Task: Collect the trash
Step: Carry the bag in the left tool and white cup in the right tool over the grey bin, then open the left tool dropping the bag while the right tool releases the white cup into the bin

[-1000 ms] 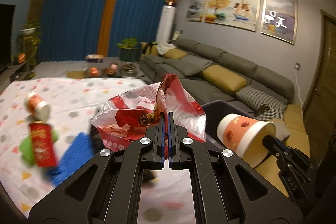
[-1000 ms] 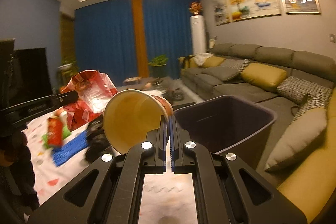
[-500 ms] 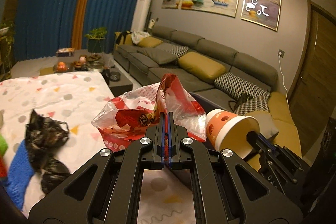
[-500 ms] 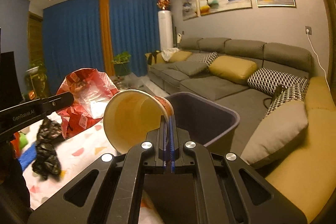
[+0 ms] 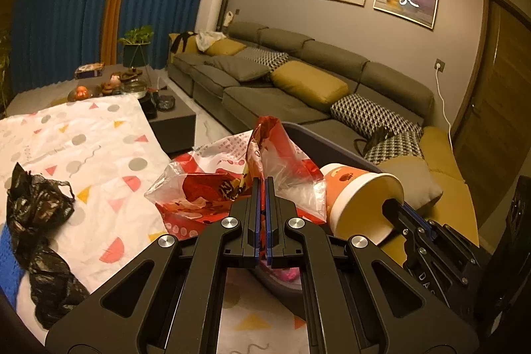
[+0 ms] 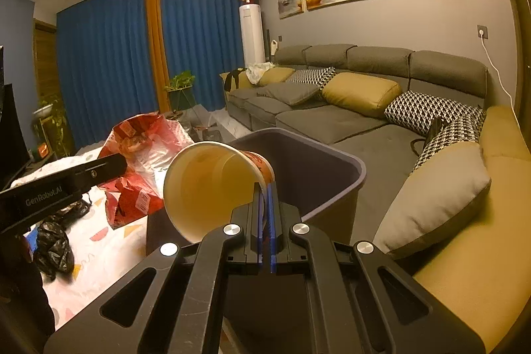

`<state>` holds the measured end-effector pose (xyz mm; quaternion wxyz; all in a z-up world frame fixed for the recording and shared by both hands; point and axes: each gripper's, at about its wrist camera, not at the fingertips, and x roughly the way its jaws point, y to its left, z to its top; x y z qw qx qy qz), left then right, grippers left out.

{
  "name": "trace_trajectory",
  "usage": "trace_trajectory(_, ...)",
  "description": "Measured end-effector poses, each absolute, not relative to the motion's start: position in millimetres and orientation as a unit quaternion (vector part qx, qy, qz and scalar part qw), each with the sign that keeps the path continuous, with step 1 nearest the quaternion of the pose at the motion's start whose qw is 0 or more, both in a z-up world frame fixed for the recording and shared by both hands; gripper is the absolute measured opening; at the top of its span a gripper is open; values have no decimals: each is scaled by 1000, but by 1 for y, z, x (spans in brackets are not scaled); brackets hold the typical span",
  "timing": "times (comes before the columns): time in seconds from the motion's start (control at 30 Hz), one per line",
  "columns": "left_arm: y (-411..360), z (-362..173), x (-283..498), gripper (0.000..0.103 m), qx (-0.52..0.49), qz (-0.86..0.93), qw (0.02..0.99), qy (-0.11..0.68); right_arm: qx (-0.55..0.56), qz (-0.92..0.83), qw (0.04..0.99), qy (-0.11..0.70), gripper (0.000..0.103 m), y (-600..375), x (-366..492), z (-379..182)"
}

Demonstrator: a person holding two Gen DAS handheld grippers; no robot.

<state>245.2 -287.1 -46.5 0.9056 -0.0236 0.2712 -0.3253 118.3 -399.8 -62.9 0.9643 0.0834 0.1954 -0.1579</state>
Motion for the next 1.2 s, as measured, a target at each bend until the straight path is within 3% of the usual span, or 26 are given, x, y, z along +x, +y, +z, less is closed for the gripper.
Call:
trace_trajectory(0.9,-296,-62,255,2,-24,-342,886,312,97,-163,959,212,4,-403,127,-70)
trace_trajectory(1.07,-297,-63,257,11,-24,-349,882,317,99,-162,958,215,4,-403,130,-70)
trace_trajectory(1.2,-296,-65,257,32,-29,-349,881,319,106,-160,958,216,7,-403,131,-70)
